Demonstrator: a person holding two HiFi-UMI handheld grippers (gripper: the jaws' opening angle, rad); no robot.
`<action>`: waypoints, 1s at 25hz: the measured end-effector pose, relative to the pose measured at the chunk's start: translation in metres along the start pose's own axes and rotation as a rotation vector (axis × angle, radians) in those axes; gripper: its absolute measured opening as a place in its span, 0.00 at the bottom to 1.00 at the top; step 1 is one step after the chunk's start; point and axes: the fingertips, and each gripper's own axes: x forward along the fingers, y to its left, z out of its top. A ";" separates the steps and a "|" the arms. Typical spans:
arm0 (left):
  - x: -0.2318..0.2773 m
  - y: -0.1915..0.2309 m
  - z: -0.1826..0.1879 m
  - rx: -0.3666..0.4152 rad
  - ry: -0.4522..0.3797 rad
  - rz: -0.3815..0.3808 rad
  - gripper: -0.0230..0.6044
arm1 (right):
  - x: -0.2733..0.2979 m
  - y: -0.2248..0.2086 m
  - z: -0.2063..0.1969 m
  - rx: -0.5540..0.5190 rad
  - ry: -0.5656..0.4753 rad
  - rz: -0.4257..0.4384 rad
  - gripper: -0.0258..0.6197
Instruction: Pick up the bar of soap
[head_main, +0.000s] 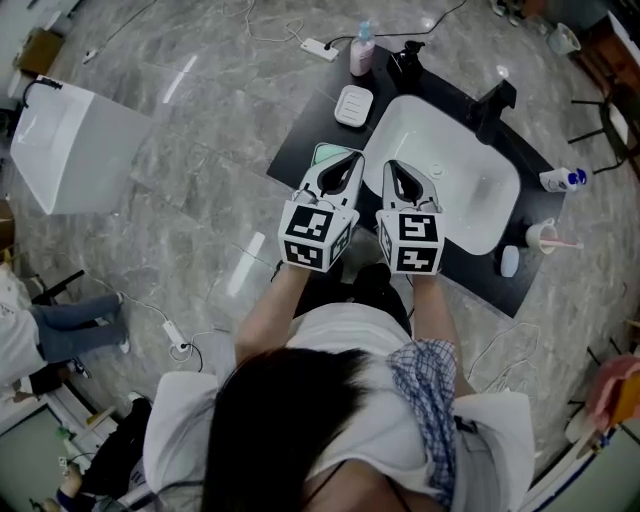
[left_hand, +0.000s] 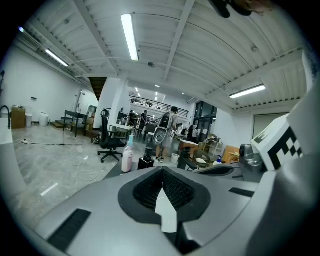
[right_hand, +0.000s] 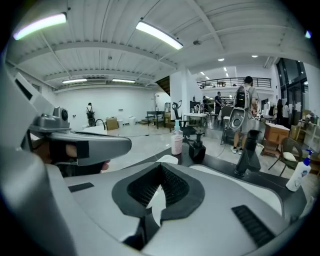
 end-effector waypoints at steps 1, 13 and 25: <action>-0.005 0.010 -0.001 -0.009 -0.002 0.027 0.05 | 0.005 0.007 0.000 -0.021 0.008 0.028 0.06; -0.064 0.103 -0.017 -0.086 -0.007 0.280 0.05 | 0.076 0.075 -0.037 -0.394 0.234 0.341 0.12; -0.101 0.157 -0.039 -0.148 0.017 0.399 0.05 | 0.134 0.094 -0.091 -0.806 0.539 0.502 0.41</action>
